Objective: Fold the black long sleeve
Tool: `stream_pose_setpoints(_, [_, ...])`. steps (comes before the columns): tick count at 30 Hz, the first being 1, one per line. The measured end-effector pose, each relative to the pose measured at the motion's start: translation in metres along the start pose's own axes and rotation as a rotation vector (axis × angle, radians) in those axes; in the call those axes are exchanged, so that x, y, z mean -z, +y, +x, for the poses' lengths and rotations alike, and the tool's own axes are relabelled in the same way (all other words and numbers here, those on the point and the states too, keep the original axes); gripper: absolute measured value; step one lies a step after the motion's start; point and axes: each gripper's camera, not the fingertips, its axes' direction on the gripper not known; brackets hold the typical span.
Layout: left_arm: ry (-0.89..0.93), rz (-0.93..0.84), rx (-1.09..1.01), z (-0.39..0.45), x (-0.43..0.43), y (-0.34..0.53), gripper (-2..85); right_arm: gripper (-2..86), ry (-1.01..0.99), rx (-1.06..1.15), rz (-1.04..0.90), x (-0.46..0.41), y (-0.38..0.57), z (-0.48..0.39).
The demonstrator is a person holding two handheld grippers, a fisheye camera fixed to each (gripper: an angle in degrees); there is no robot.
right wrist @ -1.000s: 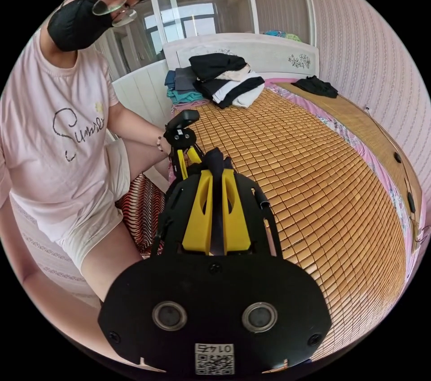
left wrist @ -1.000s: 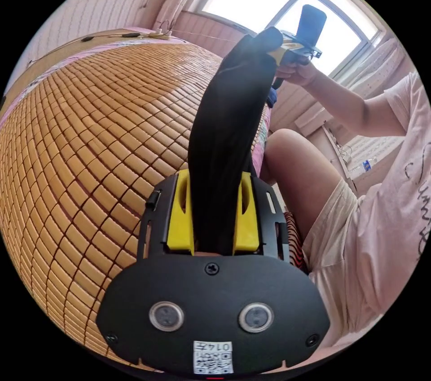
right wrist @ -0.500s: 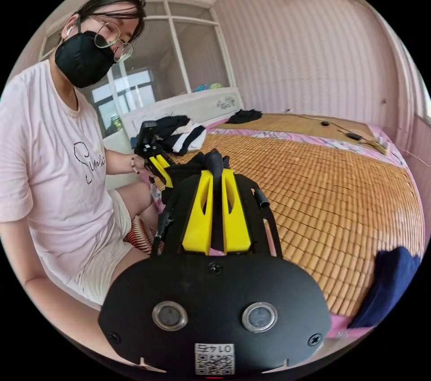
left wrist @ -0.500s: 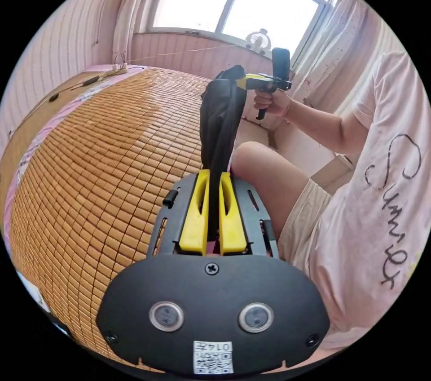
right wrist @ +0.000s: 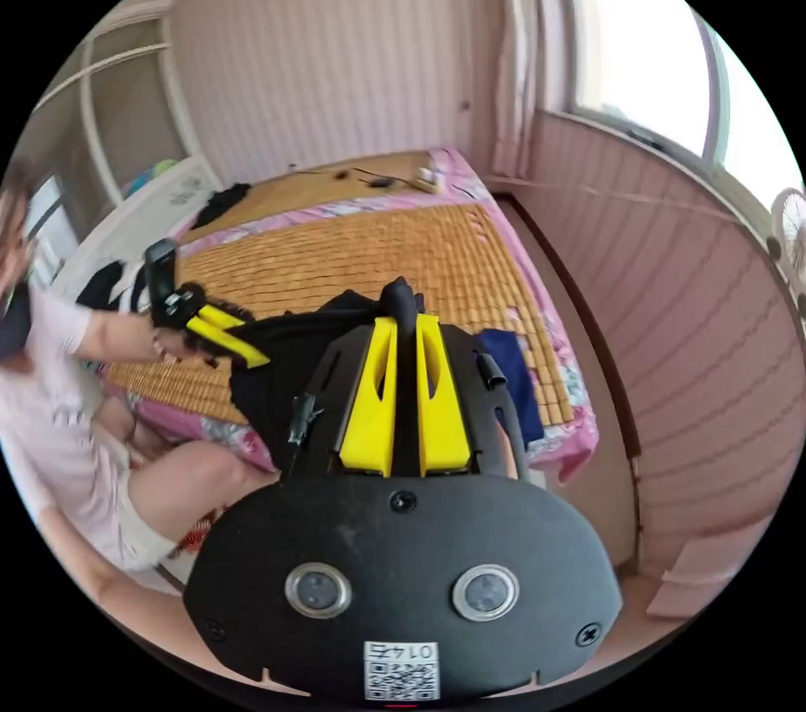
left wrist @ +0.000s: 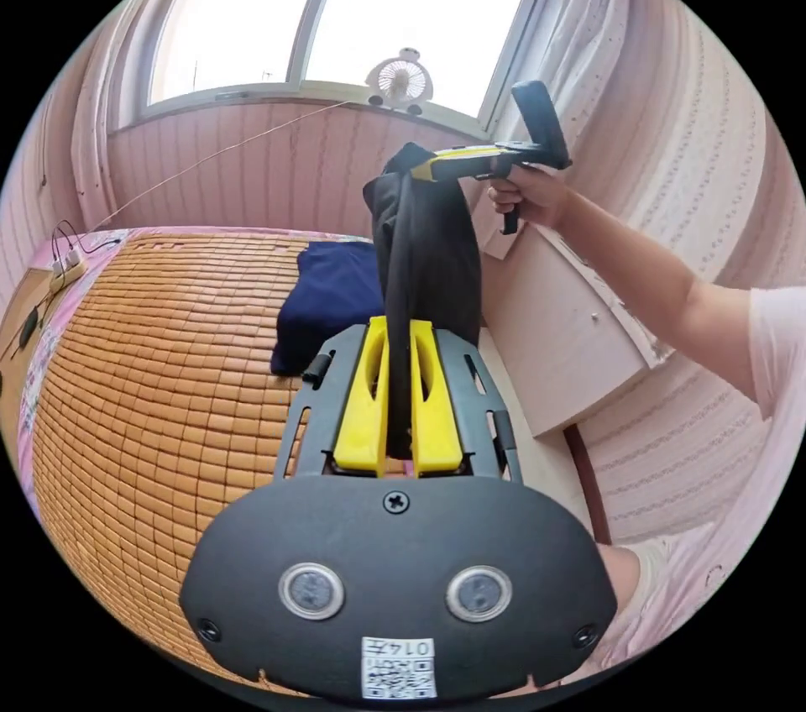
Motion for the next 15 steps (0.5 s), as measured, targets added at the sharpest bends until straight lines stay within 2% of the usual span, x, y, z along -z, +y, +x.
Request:
stream_pose_setpoints(3, [-0.211, -0.093, 0.096, -0.059, -0.055, -0.036, 2.1, 9.8, 0.145, -0.213, -0.145, -0.095, -0.026, 0.046])
stream_pose_setpoints(7, [-0.250, -0.202, 0.133, -0.101, -0.067, -0.034, 4.8, 11.2, 0.168, -0.231, -0.026, -0.141, 0.021, 0.037])
stream_pose_setpoints(10, [-0.258, -0.227, 0.093, -0.110, -0.036, -0.013, 5.2, 10.8, 0.104, -0.148, 0.029, -0.162, 0.093, -0.010])
stream_pose_setpoints(15, [-0.241, -0.135, 0.105, -0.078, 0.094, 0.062, 4.3, 9.6, 0.074, 0.010, 0.007, -0.200, 0.246, -0.135])
